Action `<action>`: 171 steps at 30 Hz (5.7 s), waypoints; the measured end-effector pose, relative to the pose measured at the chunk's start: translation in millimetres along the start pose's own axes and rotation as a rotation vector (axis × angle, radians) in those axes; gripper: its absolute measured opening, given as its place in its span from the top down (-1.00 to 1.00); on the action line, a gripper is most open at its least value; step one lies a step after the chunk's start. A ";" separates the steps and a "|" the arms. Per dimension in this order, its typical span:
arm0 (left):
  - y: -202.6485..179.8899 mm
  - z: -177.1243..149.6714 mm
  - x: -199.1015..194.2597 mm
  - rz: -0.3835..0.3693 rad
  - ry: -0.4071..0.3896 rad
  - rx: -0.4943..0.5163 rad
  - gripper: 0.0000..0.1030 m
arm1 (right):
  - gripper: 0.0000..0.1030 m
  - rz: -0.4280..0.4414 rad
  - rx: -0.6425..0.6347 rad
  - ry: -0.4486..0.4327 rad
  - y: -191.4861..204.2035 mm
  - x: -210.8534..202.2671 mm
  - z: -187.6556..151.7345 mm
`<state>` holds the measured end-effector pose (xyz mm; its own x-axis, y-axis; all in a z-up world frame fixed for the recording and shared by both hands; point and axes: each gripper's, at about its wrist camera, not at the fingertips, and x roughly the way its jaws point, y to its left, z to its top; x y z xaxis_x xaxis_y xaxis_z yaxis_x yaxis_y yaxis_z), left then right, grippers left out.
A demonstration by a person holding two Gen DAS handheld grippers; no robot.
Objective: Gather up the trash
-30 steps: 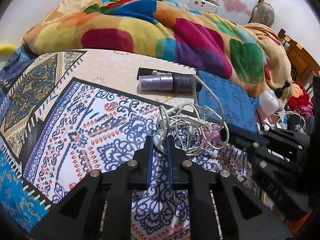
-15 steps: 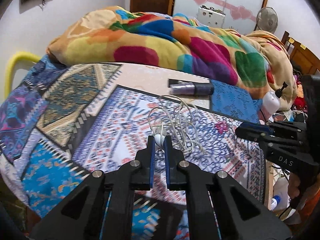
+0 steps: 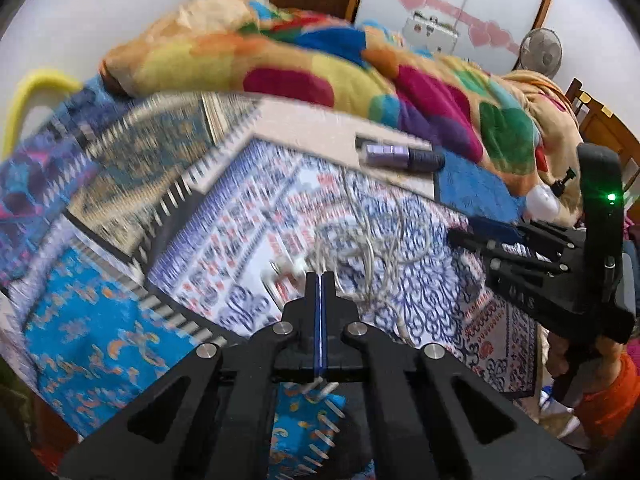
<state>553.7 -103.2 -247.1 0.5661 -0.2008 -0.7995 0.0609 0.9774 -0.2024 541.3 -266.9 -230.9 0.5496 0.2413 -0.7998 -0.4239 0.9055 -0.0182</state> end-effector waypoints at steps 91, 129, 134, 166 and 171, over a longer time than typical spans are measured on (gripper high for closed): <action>229.4 -201.9 -325.5 0.329 -0.149 -0.288 0.73 | 0.53 0.368 -0.341 -0.152 330.7 -202.8 -17.8; 352.3 -308.4 -132.6 0.265 0.254 -0.603 0.72 | 0.53 0.479 -0.562 0.354 482.7 1.5 -75.2; 361.9 -309.9 -121.5 0.240 0.266 -0.668 0.31 | 0.53 0.480 -0.553 0.365 480.3 9.3 -70.8; 324.6 -282.7 -222.0 0.327 0.105 -0.578 0.24 | 0.34 0.514 -0.492 0.300 452.3 -48.3 -54.5; 299.1 -263.3 -258.2 0.342 0.029 -0.528 0.24 | 0.34 0.491 -0.435 0.205 422.3 -85.0 -42.3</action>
<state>209.3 223.6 -250.0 0.4587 0.1079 -0.8820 -0.5379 0.8238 -0.1789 285.1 80.2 -196.0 0.0905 0.4780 -0.8737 -0.8630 0.4754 0.1707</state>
